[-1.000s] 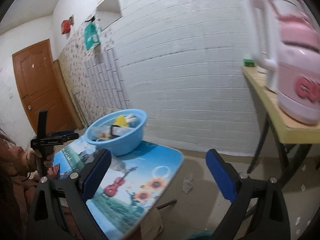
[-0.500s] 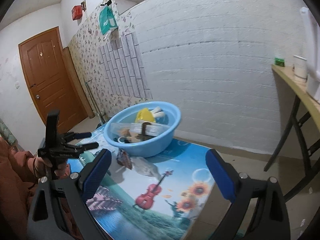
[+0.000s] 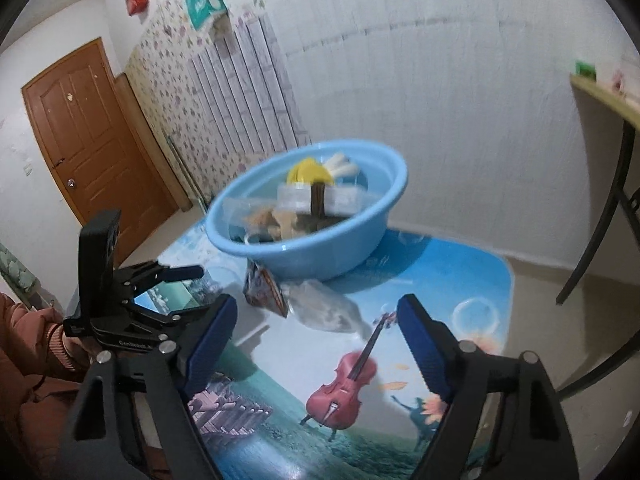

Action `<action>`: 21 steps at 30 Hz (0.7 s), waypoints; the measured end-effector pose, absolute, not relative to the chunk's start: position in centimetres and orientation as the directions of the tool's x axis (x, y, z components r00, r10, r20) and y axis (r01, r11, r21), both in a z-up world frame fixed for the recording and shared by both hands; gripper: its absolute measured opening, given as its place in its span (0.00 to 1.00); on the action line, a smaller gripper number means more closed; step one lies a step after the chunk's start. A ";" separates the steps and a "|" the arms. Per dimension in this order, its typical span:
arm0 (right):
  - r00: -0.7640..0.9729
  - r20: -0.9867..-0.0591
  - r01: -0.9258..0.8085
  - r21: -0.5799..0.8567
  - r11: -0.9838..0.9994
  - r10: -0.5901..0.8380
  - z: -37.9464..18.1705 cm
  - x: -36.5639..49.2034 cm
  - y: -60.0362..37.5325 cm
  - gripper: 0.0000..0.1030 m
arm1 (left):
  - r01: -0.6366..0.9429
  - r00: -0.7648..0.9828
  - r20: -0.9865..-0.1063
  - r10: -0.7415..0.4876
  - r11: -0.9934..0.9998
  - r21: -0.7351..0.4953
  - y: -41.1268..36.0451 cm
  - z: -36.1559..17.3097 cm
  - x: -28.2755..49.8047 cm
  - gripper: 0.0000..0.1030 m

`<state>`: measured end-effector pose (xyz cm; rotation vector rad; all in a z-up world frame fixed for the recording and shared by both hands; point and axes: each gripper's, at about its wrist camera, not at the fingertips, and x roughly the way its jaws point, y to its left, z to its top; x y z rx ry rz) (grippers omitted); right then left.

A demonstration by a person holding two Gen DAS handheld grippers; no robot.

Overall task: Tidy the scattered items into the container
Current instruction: 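Grasp the snack packet with left gripper while right moves toward the swab bag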

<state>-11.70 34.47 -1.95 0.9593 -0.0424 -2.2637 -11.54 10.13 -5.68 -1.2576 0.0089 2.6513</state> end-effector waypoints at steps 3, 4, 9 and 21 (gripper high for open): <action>-0.495 -0.659 0.549 0.268 -0.792 -0.566 -3.5 -12.6 33.3 0.71 | -0.211 -0.608 -0.776 0.168 -0.976 -0.046 11.4 -6.3 -12.4 0.84; -0.492 -0.665 0.542 0.271 -0.795 -0.562 -3.9 -12.8 33.0 0.67 | -0.218 -0.608 -0.776 0.167 -0.975 -0.039 11.6 -6.4 -12.6 0.84; -0.455 -0.697 0.527 0.290 -0.798 -0.554 -5.6 -13.8 31.8 0.65 | -0.243 -0.579 -0.797 0.170 -0.970 -0.030 12.4 -6.6 -13.4 0.52; -0.431 -0.752 0.512 0.252 -0.821 -0.499 -7.1 -14.5 28.7 0.65 | -0.268 -0.582 -0.782 0.222 -0.961 -0.073 11.4 -5.8 -11.5 0.25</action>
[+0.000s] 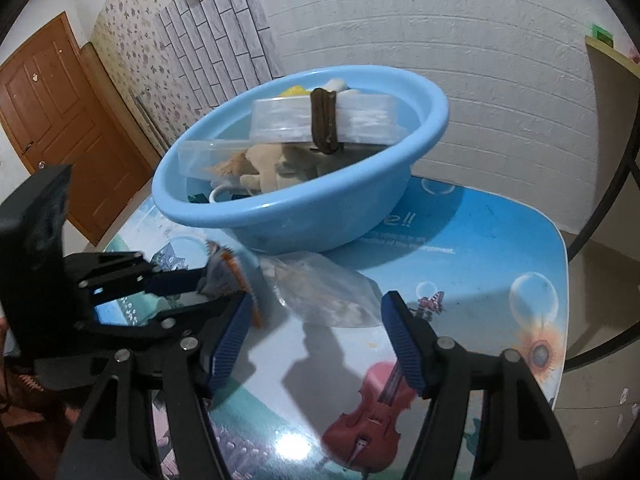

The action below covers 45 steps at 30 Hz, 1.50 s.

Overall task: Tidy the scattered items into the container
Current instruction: 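Grasp the snack packet with left gripper while right moves toward the swab bag, then lift the snack packet with left gripper while right grasps the clear cotton-swab bag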

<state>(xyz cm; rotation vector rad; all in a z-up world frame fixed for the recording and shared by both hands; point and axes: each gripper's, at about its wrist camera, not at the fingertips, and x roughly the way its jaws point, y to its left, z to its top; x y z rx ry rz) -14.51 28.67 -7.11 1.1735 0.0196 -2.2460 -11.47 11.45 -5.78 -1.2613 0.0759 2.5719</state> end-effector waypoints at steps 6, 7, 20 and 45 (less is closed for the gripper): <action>-0.417 -0.778 0.508 0.229 -0.831 -0.470 -8.1 -14.3 27.4 0.21 | -0.244 -0.612 -0.760 0.220 -0.966 -0.084 9.5 -4.8 -9.8 0.25; -0.417 -0.785 0.514 0.212 -0.831 -0.458 -8.2 -14.1 27.1 0.07 | -0.237 -0.624 -0.750 0.217 -0.968 -0.083 9.1 -4.5 -9.4 0.25; -0.408 -0.708 0.607 0.262 -0.750 -0.577 -4.7 -8.5 24.9 0.02 | -0.193 -0.704 -0.675 0.219 -0.975 -0.114 5.9 -1.0 -7.8 0.25; -0.446 -0.761 0.546 0.187 -0.817 -0.472 -6.8 -11.2 22.3 0.56 | -0.112 -0.706 -0.686 0.175 -0.984 -0.136 2.6 -1.2 -7.1 0.25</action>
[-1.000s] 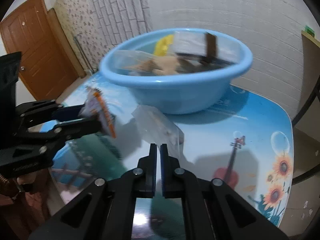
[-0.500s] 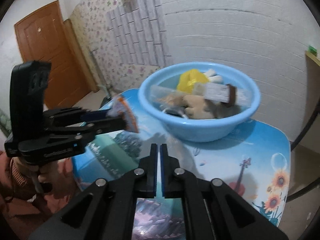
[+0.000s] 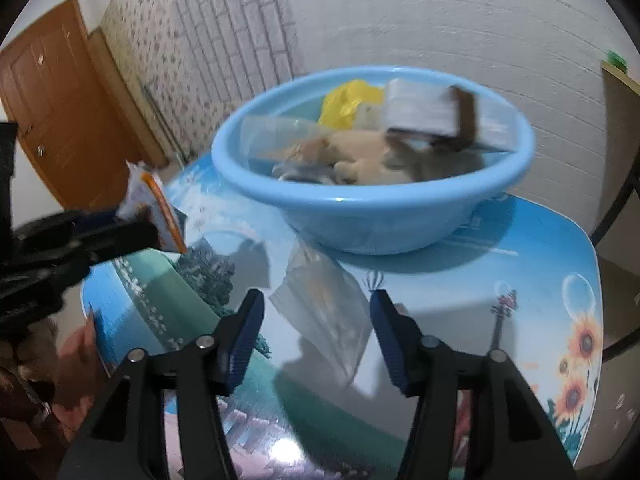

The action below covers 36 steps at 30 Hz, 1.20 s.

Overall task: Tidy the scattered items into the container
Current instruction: 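Lift the snack packet with left gripper while right grasps the clear cotton-swab bag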

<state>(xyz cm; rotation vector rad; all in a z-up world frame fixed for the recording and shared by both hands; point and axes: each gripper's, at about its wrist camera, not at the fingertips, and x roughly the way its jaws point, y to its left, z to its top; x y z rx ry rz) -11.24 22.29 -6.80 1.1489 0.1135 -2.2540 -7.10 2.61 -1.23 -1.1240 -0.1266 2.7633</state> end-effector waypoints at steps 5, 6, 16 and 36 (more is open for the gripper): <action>-0.424 -0.797 0.562 0.142 -0.815 -0.431 -8.3 -12.2 21.0 0.54 | -0.107 -0.709 -0.685 0.166 -0.986 -0.129 2.3 -1.1 -6.8 0.25; -0.417 -0.798 0.565 0.148 -0.811 -0.436 -8.5 -12.1 20.9 0.50 | -0.108 -0.706 -0.688 0.168 -0.986 -0.130 2.2 -1.1 -6.7 0.25; -0.439 -0.735 0.655 0.133 -0.744 -0.517 -5.7 -8.0 20.9 0.15 | -0.127 -0.721 -0.668 0.183 -0.983 -0.132 2.6 -0.2 -7.1 0.25; -0.576 -0.586 0.599 0.172 -0.782 -0.570 0.7 -10.3 24.4 0.15 | -0.195 -0.743 -0.628 0.230 -0.973 -0.127 5.2 2.3 -12.1 0.25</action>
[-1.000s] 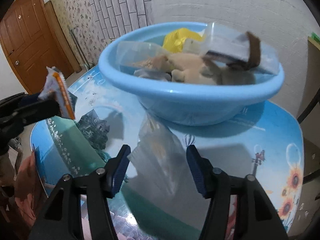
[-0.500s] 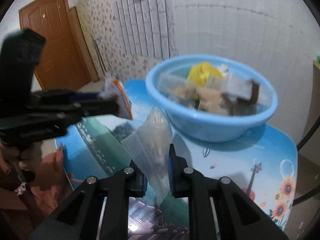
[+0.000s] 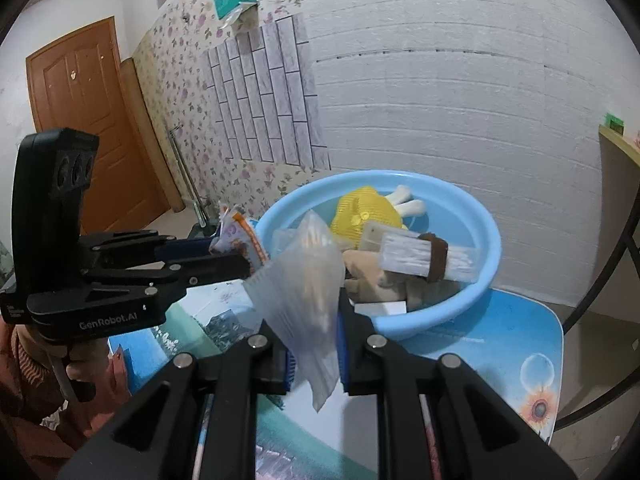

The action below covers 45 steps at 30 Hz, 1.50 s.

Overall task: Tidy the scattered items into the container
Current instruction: 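Lift the snack packet with left gripper while right grasps the clear cotton-swab bag, then carry the packet and swab bag into the basin and open both grippers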

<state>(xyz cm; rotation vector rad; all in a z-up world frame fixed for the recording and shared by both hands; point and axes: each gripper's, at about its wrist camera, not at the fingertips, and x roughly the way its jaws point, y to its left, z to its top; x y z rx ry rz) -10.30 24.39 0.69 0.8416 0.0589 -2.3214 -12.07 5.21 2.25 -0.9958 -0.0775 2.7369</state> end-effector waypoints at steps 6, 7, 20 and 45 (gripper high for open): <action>-0.579 -0.584 0.584 0.190 -0.789 -0.569 -0.2 -11.9 24.4 0.15 | -0.201 -0.734 -0.643 0.218 -0.974 -0.101 6.5 1.7 -14.4 0.25; -0.583 -0.586 0.576 0.191 -0.795 -0.563 -0.4 -12.2 24.5 0.15 | -0.201 -0.732 -0.646 0.217 -0.974 -0.099 6.5 1.6 -14.6 0.25; -0.568 -0.582 0.554 0.252 -0.794 -0.581 -1.3 -15.3 24.6 0.16 | -0.227 -0.745 -0.638 0.195 -0.973 -0.032 7.6 1.5 -15.1 0.57; -0.627 -0.555 0.502 0.250 -0.828 -0.547 1.1 -13.1 24.0 0.50 | -0.113 -0.763 -0.638 0.105 -0.993 -0.028 4.7 3.6 -11.9 0.92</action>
